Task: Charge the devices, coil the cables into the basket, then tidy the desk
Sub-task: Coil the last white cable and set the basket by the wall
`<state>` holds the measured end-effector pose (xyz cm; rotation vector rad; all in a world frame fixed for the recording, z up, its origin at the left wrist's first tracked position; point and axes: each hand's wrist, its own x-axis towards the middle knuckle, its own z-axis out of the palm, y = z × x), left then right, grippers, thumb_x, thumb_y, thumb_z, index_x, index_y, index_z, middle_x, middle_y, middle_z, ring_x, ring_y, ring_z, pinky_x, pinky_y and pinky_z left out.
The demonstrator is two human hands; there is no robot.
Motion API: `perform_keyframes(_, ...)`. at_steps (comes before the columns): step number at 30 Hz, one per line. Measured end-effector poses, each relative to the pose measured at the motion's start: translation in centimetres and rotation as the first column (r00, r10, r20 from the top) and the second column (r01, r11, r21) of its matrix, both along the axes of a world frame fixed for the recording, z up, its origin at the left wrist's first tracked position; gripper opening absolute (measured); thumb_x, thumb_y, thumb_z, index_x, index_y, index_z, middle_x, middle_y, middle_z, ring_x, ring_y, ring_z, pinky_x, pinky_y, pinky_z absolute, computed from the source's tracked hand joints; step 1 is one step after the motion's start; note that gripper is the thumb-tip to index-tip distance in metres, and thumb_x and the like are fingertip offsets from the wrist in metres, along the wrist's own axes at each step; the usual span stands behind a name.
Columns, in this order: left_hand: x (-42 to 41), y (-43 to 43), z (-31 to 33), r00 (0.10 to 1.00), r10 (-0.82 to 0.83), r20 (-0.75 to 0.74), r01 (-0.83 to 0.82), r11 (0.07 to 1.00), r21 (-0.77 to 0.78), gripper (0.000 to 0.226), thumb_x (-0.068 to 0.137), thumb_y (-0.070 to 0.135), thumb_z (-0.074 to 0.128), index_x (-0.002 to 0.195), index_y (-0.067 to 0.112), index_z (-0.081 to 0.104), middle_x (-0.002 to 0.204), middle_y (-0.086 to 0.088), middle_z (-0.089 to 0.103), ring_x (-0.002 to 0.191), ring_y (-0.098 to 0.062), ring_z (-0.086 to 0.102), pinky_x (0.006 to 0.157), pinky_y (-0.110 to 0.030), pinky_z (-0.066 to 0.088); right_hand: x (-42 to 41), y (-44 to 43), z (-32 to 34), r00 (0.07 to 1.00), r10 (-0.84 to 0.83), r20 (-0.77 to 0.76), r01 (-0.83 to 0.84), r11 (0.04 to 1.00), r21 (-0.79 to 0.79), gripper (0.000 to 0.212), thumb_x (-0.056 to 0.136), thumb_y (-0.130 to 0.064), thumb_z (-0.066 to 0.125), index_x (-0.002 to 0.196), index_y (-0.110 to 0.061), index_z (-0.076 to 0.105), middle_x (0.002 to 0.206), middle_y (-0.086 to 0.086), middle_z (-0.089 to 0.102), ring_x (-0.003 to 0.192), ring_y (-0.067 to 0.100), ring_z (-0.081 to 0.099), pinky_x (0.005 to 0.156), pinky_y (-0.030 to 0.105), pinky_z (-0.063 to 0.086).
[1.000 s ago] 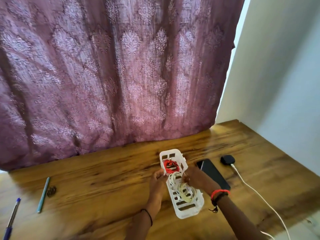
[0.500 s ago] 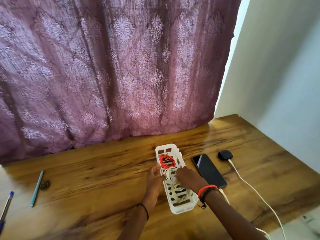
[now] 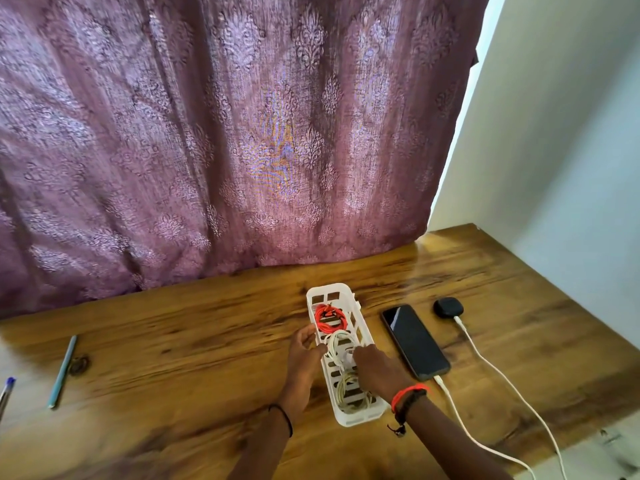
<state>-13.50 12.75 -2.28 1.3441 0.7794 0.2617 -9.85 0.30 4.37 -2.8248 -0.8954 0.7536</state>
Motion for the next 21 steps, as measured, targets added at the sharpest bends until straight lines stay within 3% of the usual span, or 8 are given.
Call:
perform_keyframes(3, 0.1, 0.1, 0.1, 0.999, 0.034, 0.016, -0.033, 0.999, -0.028, 0.039, 0.084, 0.005, 0.062, 0.122, 0.011, 0.053, 0.119, -0.003, 0.059, 0.092, -0.006, 0.058, 0.056, -0.01, 0.044, 0.9, 0.0, 0.6, 0.998, -0.052, -0.04, 0.053, 0.998, 0.027, 0.035, 0.092, -0.007, 0.048, 0.127, -0.003, 0.045, 0.126, 0.016, 0.052, 0.113, 0.028, 0.056, 0.093, 0.033, 0.048)
perform_keyframes(6, 0.2, 0.4, 0.1, 0.997, 0.061, 0.04, -0.06, 0.998, -0.034, 0.032, 0.088, 0.014, 0.059, 0.119, 0.012, 0.057, 0.116, -0.004, 0.063, 0.089, -0.004, 0.058, 0.063, -0.016, 0.042, 3.7, -0.6, 1.0, 0.972, -0.189, -0.141, 0.211, 0.964, 0.162, 0.024, 0.089, -0.009, 0.052, 0.111, 0.001, 0.056, 0.104, 0.014, 0.066, 0.091, 0.025, 0.067, 0.079, 0.033, 0.056)
perform_keyframes(8, 0.2, 0.4, 0.1, 0.996, 0.075, 0.04, -0.074, 0.997, -0.022, 0.029, 0.092, 0.019, 0.054, 0.12, 0.015, 0.056, 0.116, 0.0, 0.062, 0.09, -0.004, 0.057, 0.065, -0.016, 0.041, 5.5, -1.2, 1.0, 0.924, -0.31, -0.222, 0.371, 0.867, 0.334, 0.017, 0.089, -0.012, 0.051, 0.093, 0.0, 0.063, 0.086, 0.014, 0.069, 0.072, 0.023, 0.067, 0.067, 0.032, 0.056)
perform_keyframes(11, 0.1, 0.2, -0.1, 0.994, 0.095, 0.057, -0.094, 0.995, -0.028, 0.032, 0.096, 0.022, 0.047, 0.128, 0.017, 0.052, 0.12, 0.004, 0.055, 0.1, -0.008, 0.053, 0.071, -0.017, 0.04, 7.7, -1.9, -0.6, 0.883, -0.433, -0.184, 0.459, 0.708, 0.536, 0.021, 0.087, -0.014, 0.052, 0.074, -0.002, 0.065, 0.075, 0.012, 0.069, 0.074, 0.027, 0.065, 0.076, 0.042, 0.051)
perform_keyframes(13, 0.1, -0.3, -0.5, 0.994, 0.075, 0.075, -0.074, 0.997, -0.022, 0.036, 0.097, 0.027, 0.044, 0.132, 0.019, 0.049, 0.129, 0.003, 0.054, 0.11, -0.012, 0.052, 0.083, -0.023, 0.041, 8.1, -2.3, -2.4, 0.841, -0.469, -0.271, 0.526, 0.589, 0.613, 0.02, 0.088, -0.016, 0.052, 0.079, -0.005, 0.066, 0.082, 0.014, 0.069, 0.083, 0.029, 0.065, 0.082, 0.048, 0.051)
perform_keyframes(15, 0.0, -1.1, -0.6, 0.994, 0.053, 0.094, -0.048, 0.997, -0.061, 0.04, 0.098, 0.031, 0.04, 0.135, 0.019, 0.046, 0.132, 0.0, 0.054, 0.113, -0.015, 0.054, 0.088, -0.028, 0.042, 7.8, -2.5, -4.2, 0.802, -0.442, -0.401, 0.592, 0.5, 0.632, 0.023, 0.093, -0.02, 0.05, 0.099, -0.005, 0.065, 0.102, 0.015, 0.067, 0.099, 0.029, 0.062, 0.093, 0.047, 0.048)
perform_keyframes(18, 0.0, -1.7, -1.1, 0.991, 0.034, 0.131, -0.007, 0.981, -0.196, 0.041, 0.099, 0.032, 0.035, 0.13, 0.011, 0.05, 0.124, -0.013, 0.061, 0.106, -0.023, 0.061, 0.072, -0.025, 0.055, 6.1, -2.2, -5.6, 0.655, -0.385, -0.65, 0.755, 0.361, 0.548, 0.029, 0.092, -0.04, 0.05, 0.105, -0.019, 0.066, 0.104, 0.004, 0.07, 0.098, 0.023, 0.066, 0.093, 0.047, 0.05)
perform_keyframes(21, 0.2, -2.3, -1.9, 0.99, 0.042, 0.137, -0.008, 0.971, -0.239, 0.04, 0.099, 0.035, 0.035, 0.123, 0.01, 0.056, 0.11, -0.015, 0.068, 0.092, -0.027, 0.068, 0.061, -0.027, 0.057, 4.7, -1.9, -6.1, 0.591, -0.352, -0.726, 0.806, 0.298, 0.512, 0.033, 0.092, -0.048, 0.046, 0.096, -0.024, 0.069, 0.091, 0.005, 0.073, 0.085, 0.025, 0.071, 0.082, 0.046, 0.056)
